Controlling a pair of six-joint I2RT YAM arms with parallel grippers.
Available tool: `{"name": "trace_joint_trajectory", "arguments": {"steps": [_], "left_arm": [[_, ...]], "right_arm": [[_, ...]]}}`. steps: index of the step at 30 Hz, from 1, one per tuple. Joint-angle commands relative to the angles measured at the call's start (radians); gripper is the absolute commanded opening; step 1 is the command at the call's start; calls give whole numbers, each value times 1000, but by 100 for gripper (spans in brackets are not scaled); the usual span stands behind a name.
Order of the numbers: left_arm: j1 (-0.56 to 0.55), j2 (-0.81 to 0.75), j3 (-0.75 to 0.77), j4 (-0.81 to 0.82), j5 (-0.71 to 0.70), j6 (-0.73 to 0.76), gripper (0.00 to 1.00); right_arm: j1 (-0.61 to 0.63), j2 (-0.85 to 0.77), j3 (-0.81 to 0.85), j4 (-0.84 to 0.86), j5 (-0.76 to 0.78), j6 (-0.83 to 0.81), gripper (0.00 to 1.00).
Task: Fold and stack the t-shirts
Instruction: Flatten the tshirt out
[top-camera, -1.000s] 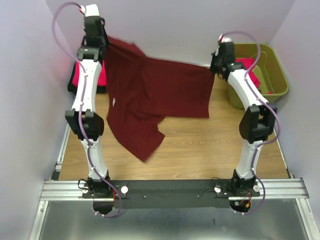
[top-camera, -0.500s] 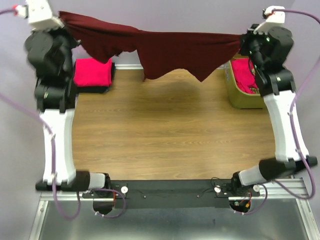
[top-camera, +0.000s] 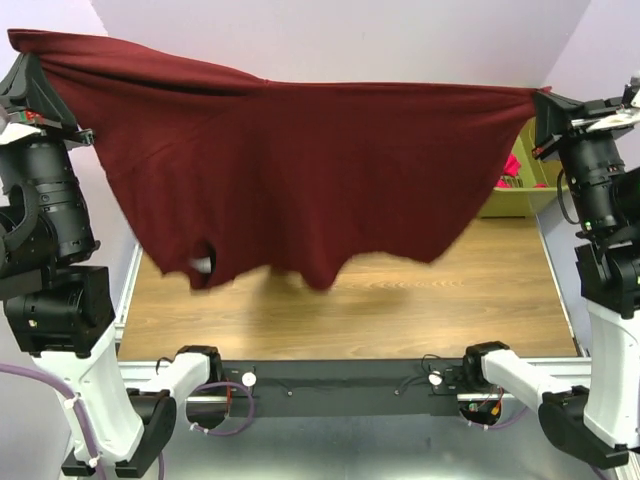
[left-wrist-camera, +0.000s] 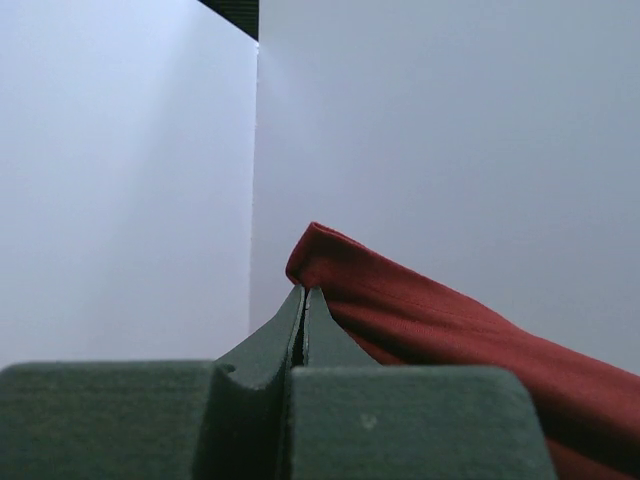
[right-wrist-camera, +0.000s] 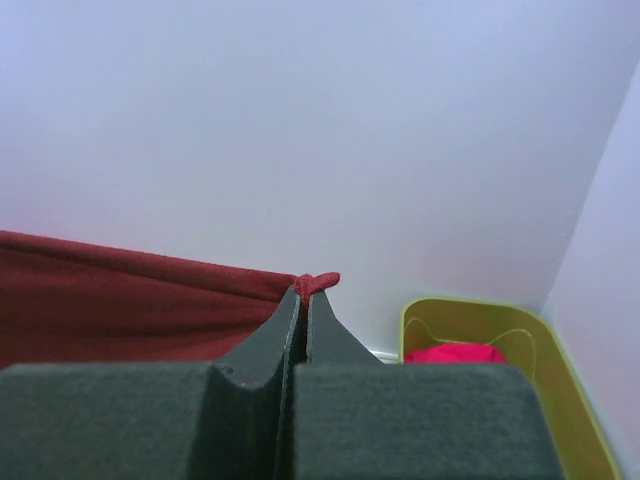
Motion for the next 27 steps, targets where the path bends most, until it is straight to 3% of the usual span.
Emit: {"name": "trace_joint_trajectory", "arguments": {"steps": [1,10,13,17,22,27], "left_arm": [[15,44,0,19,-78,101,0],[13,315,-196,86,204,32,0],[8,444,-285,140,286,11,0],[-7,653,-356,206,313,6,0],[-22,863,-327,234,324,0,0],[-31,970,-286,245,328,12,0]], "right_arm": [[-13,9,-37,-21,77,-83,5],[-14,142,-290,36,213,-169,5],[-13,222,-420,134,233,-175,5],[-13,393,-615,399,267,-183,5],[-16,588,-642,582,287,-226,5],[-16,752,-599,610,256,-237,5]]}}
